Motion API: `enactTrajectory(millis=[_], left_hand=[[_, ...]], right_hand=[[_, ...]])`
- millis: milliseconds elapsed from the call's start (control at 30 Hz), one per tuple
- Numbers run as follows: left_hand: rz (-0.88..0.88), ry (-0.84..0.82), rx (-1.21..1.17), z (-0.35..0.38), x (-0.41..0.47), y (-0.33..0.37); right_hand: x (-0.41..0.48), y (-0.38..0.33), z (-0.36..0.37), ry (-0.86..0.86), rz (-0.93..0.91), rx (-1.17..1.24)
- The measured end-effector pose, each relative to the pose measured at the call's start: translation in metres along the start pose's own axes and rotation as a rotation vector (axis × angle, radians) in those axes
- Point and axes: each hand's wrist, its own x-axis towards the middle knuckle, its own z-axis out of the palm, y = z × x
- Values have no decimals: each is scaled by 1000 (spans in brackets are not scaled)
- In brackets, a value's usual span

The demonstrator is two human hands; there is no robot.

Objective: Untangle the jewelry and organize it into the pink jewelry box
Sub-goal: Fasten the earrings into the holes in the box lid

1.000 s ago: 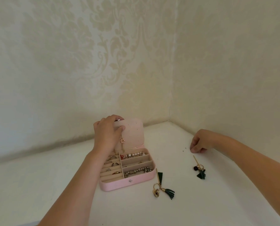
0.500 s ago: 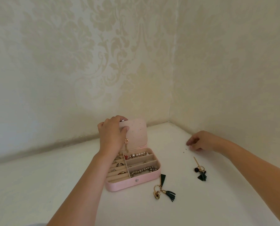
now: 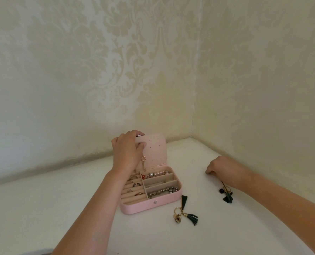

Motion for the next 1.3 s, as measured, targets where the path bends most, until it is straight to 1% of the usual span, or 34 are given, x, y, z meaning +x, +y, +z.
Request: enactTrajectory(millis=[167,267,333,433,533,667,833,933,1100,1200,1300], left_hand=[[0,0,2,-1,0,-1],[-1,-3,1,0,0,-1],[-1,-5,-3,0,-1,-1],[4,1,2,0,-1,-1],[4,7,-11,-1,-2,-1],[2,-12,-20,-3,-2,-1],[16,-23,-36,-6,-4,0],[23,-36,-90,-9,-5,-1],[22,-82,-106,-14,-3,-1],[18,-84,-114,-14,-4,-1],[3,-95,-113,-14,-3,-1]], right_hand=[[-4,-12,-8,-56,18,-167],[-14,-20,-14,-50,17,-264],[-19,-24,-13,-39,41,-284],[-17,-26,-10,-7,86,-227],[-12,-30,-12,22,90,-166],[-11,-32,-14,49,126,20],[-18,-32,-15,34,164,110],[-26,-41,-29,62,108,159],[-48,-73,-62,170,-69,362],[-61,-97,-71,154,-146,480],[-72,-113,-67,126,-124,553]])
